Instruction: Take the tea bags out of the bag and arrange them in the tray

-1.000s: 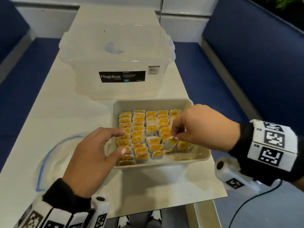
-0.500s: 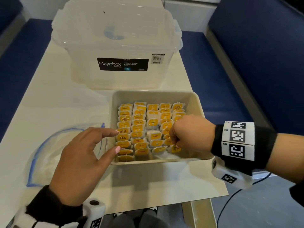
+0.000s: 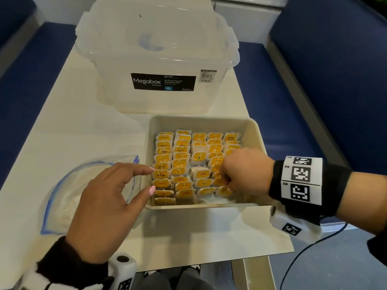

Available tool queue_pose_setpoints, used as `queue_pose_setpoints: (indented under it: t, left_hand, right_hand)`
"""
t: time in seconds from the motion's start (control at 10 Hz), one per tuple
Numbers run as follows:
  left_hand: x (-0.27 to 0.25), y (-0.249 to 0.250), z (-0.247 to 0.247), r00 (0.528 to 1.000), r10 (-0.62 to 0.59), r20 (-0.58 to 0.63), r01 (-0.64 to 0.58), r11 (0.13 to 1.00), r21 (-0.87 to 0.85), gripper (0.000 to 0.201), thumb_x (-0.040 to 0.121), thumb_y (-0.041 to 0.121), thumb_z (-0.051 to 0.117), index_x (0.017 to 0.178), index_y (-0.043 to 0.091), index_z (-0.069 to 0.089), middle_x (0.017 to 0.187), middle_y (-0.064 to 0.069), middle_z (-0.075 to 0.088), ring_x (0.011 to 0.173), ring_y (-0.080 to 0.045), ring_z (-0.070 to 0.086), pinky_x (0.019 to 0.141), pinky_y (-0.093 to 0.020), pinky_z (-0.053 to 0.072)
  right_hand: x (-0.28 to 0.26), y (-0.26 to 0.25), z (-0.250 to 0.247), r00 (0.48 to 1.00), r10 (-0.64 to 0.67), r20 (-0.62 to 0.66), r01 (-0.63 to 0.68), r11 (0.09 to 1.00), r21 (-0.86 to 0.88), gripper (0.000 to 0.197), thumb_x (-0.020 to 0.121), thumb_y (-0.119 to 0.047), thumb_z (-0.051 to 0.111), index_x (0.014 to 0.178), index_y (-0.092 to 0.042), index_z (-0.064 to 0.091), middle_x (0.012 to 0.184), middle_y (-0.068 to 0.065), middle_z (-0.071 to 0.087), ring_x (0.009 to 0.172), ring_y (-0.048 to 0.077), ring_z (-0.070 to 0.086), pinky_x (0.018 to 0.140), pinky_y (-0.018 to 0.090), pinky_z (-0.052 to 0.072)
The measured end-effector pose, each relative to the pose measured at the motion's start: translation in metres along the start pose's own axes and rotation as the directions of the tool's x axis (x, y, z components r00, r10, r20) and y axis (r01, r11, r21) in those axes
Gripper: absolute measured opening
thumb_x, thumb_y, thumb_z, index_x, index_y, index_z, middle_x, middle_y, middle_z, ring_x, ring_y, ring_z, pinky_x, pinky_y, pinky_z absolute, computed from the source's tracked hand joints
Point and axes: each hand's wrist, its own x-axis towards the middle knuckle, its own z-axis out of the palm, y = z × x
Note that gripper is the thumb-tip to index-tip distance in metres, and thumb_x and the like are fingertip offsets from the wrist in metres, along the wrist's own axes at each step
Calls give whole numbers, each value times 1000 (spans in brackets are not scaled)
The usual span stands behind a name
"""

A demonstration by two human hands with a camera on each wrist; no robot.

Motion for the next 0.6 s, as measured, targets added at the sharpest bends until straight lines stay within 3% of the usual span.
queue_pose_setpoints:
  t: [0.1, 0.2, 0.3, 0.4, 0.5, 0.6]
  left_hand:
    - [1, 2, -1, 1000, 0, 6, 0, 1000, 0, 34, 75, 23, 73, 88, 48, 55, 105, 32, 54, 96, 23, 45, 77, 4, 30]
    - [1, 0, -4, 1000, 11, -4, -11, 1000, 7, 38, 78, 17, 71, 88, 49, 54, 101, 32, 57, 97, 23, 45, 80, 4, 29]
    - [2, -6, -11, 996, 20, -83, -17, 999, 33, 45, 79, 2, 66, 93, 43, 55, 99, 30, 56, 95, 17, 48, 84, 3, 28]
    - [5, -17, -27, 974, 16, -225, 19, 988, 152, 36, 79, -1, 65, 101, 27, 60, 102, 20, 56, 98, -5, 50, 89, -14, 30]
    - [3, -35, -41, 966, -144, -215, 188, 961, 201, 39, 83, 7, 63, 118, 21, 57, 119, 5, 58, 111, -23, 51, 96, -33, 36]
    - [3, -52, -44, 939, -308, -152, 338, 906, 254, 49, 86, 17, 62, 133, 22, 48, 131, -2, 55, 120, -25, 49, 99, -38, 38]
  right_hand:
    - [-1, 3, -1, 1000, 5, -25, -5, 1000, 4, 16, 86, -20, 54, 89, -19, 70, 86, 1, 67, 75, 19, 58, 67, 26, 49]
    - [-3, 5, -5, 999, 12, -46, -11, 1000, 18, 14, 84, -20, 58, 89, -23, 71, 87, -2, 67, 75, 17, 56, 66, 24, 45]
    - [-8, 6, -11, 994, 16, -108, -14, 1000, 22, 11, 83, -26, 60, 89, -26, 70, 86, -6, 66, 78, 15, 60, 61, 21, 43]
    - [-13, 1, -23, 979, 12, -204, 1, 998, 61, 10, 82, -36, 62, 86, -29, 69, 81, -9, 66, 75, 10, 59, 55, 17, 40]
    - [-15, -12, -33, 962, 0, -274, 40, 989, 141, 18, 79, -46, 66, 83, -28, 69, 78, -10, 66, 74, 10, 59, 66, 27, 51]
    - [-13, -30, -42, 937, -26, -348, 102, 974, 203, 21, 77, -49, 67, 80, -28, 68, 72, -11, 64, 71, 9, 59, 68, 29, 52]
